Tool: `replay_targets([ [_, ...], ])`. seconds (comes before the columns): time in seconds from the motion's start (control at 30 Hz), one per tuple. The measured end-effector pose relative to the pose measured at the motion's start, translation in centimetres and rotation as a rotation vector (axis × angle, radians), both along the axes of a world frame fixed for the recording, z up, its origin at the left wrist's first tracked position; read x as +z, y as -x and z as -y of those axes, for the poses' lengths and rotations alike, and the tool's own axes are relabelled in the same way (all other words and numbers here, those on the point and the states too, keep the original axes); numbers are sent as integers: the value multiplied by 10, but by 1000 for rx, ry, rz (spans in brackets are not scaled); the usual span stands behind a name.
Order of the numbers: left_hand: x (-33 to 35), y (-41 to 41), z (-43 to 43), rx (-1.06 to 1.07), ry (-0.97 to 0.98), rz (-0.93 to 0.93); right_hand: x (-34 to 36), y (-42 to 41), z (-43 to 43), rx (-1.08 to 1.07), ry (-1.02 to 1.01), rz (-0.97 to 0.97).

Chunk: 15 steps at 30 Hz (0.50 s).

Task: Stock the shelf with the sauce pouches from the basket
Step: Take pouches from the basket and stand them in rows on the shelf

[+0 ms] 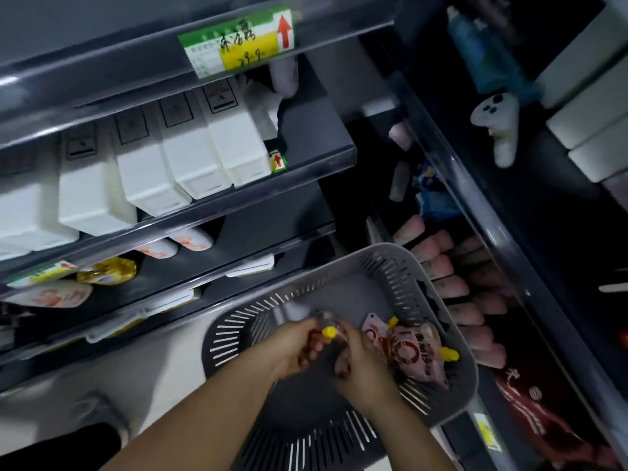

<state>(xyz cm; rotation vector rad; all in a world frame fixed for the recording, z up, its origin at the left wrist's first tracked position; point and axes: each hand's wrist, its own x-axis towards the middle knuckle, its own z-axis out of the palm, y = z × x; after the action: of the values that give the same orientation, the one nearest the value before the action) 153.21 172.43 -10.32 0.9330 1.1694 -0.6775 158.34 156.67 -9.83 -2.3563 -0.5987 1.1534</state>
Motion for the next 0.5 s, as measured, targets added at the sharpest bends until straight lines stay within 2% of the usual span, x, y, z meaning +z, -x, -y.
replay_targets([
  [0.07, 15, 0, -9, -51, 56, -3, -3, -6, -5, -86, -93, 92],
  [0.13, 24, 5, -16, -86, 99, 2, -6, -8, -7, -97, -155, 22],
  [0.23, 32, 7, -21, 158, 133, 133, -3, -5, -13, -323, -304, -238],
  [0.33, 33, 4, -25, 452, 13, 351, -6, -10, -18, -677, -391, -323],
  [0.37, 31, 5, -25, 424, -62, 374, -5, -13, -19, -784, -433, -384],
  [0.4, 29, 5, -26, 309, -131, 378, -4, -15, -20, -854, -474, -442],
  [0.5, 25, 3, -26, -238, -200, 333, -6, -18, -18, -890, -501, -521],
])
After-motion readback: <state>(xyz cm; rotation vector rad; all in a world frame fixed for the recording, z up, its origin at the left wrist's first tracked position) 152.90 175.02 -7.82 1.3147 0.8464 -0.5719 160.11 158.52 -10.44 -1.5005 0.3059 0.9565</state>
